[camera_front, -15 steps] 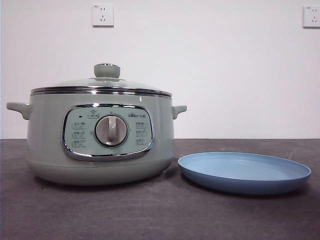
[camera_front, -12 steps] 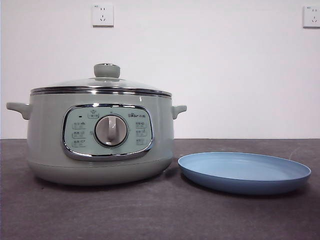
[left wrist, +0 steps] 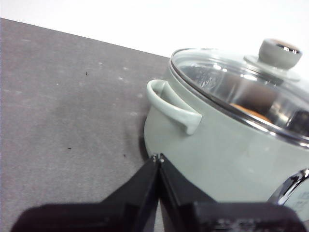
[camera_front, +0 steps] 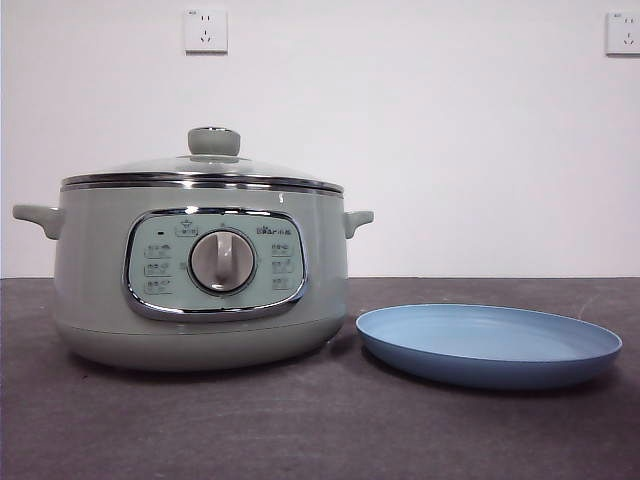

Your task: Take the potato out from the steamer,put the potato on the plate,close the lid

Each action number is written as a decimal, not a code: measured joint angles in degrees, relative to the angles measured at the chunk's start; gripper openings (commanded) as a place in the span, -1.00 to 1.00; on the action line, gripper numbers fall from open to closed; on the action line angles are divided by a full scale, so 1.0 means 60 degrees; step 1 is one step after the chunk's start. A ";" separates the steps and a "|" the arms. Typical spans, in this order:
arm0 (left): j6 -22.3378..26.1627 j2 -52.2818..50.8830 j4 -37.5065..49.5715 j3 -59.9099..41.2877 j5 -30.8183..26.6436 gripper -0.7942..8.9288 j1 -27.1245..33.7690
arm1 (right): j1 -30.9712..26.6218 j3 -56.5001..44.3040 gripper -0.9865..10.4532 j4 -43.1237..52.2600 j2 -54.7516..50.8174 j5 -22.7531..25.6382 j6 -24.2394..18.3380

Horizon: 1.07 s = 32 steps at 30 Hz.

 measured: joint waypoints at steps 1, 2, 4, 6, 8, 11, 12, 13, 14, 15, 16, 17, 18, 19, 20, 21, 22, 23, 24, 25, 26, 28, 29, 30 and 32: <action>-0.0095 0.0000 0.0004 0.0000 0.0015 -0.84 0.0000 | 0.0000 0.0000 -0.83 -0.0004 0.0000 0.0000 0.0346; -0.0186 0.0000 0.0004 0.0000 0.0117 -0.85 0.0000 | 0.0000 0.0000 -0.83 -0.0004 0.0000 -0.0018 0.0707; -0.0342 0.0000 0.0025 0.0000 0.0590 -0.85 0.0000 | 0.0000 0.0004 -0.85 -0.0007 0.0000 -0.0291 0.1239; -0.0543 0.0000 0.0015 0.0015 0.1191 -0.85 0.0000 | 0.0000 0.0109 -0.85 -0.0131 0.0015 -0.0550 0.1566; -0.0801 0.0000 -0.0193 0.0160 0.1621 -0.85 0.0000 | 0.0000 0.0466 -0.85 -0.0226 0.0117 -0.0707 0.1756; -0.1093 0.0022 -0.0707 0.0867 0.1683 -0.85 0.0000 | 0.0000 0.1475 -0.85 -0.0281 0.0455 -0.0729 0.1821; -0.1126 0.0058 -0.0823 0.1260 0.1625 -0.85 0.0000 | 0.0000 0.1963 -0.85 -0.0299 0.0670 -0.0732 0.1818; -0.1173 0.0091 -0.0867 0.1570 0.1541 -0.85 0.0000 | 0.0000 0.2342 -0.85 -0.0302 0.0882 -0.0732 0.1789; -0.1173 0.0160 -0.0889 0.1887 0.1464 -0.85 0.0000 | 0.0000 0.2725 -0.85 -0.0339 0.1129 -0.0732 0.1745; -0.1177 0.0295 -0.0929 0.2255 0.1406 -0.85 0.0000 | 0.0000 0.3184 -0.85 -0.0448 0.1446 -0.0739 0.1661; -0.1177 0.0470 -0.0929 0.2594 0.1366 -0.85 0.0000 | 0.0000 0.3643 -0.85 -0.0597 0.1792 -0.0750 0.1541; -0.1169 0.0645 -0.0933 0.2871 0.1344 -0.85 0.0000 | 0.0000 0.4036 -0.85 -0.0761 0.2109 -0.0750 0.1424; -0.1107 0.0889 -0.0933 0.3173 0.1319 -0.85 0.0000 | 0.0000 0.4506 -0.85 -0.0951 0.2492 -0.0750 0.1271; -0.0987 0.1166 -0.0943 0.3472 0.1275 -0.85 0.0000 | 0.0000 0.4987 -0.85 -0.1140 0.2881 -0.0750 0.1118; -0.0874 0.1424 -0.0962 0.3719 0.1264 -0.85 0.0000 | 0.0000 0.5402 -0.85 -0.1286 0.3220 -0.0750 0.0965; -0.0725 0.1792 -0.1016 0.4062 0.1264 -0.85 0.0000 | 0.0000 0.5971 -0.85 -0.1443 0.3665 -0.0750 0.0743; -0.0623 0.2087 -0.1060 0.4320 0.1268 -0.85 0.0000 | 0.0000 0.6404 -0.85 -0.1512 0.3993 -0.0750 0.0561; -0.0525 0.2397 -0.1104 0.4586 0.1282 -0.85 0.0000 | 0.0000 0.6823 -0.85 -0.1566 0.4306 -0.0750 0.0361; -0.0433 0.2779 -0.1158 0.4907 0.1355 -0.85 0.0000 | 0.0000 0.7315 -0.85 -0.1636 0.4663 -0.0750 0.0106; -0.0335 0.3162 -0.1180 0.5227 0.1497 -0.85 0.0000 | 0.0018 0.7792 -0.85 -0.1730 0.5002 -0.0747 -0.0149; -0.0266 0.3493 -0.1231 0.5519 0.1621 -0.85 0.0000 | 0.0055 0.8182 -0.85 -0.1821 0.5278 -0.0750 -0.0364; -0.0157 0.4266 -0.1384 0.6233 0.1905 -0.85 0.0000 | 0.0168 0.9023 -0.85 -0.2073 0.5894 -0.0750 -0.0816; -0.0124 0.4594 -0.1486 0.6557 0.2029 -0.85 0.0000 | 0.0226 0.9373 -0.85 -0.2186 0.6142 -0.0754 -0.0987; -0.0058 0.4983 -0.1603 0.6943 0.2135 -0.85 0.0000 | 0.0291 0.9737 -0.85 -0.2306 0.6422 -0.0772 -0.1169; 0.0106 0.5683 -0.1887 0.7683 0.2346 -0.85 0.0000 | 0.0401 1.0353 -0.85 -0.2539 0.6918 -0.1053 -0.1497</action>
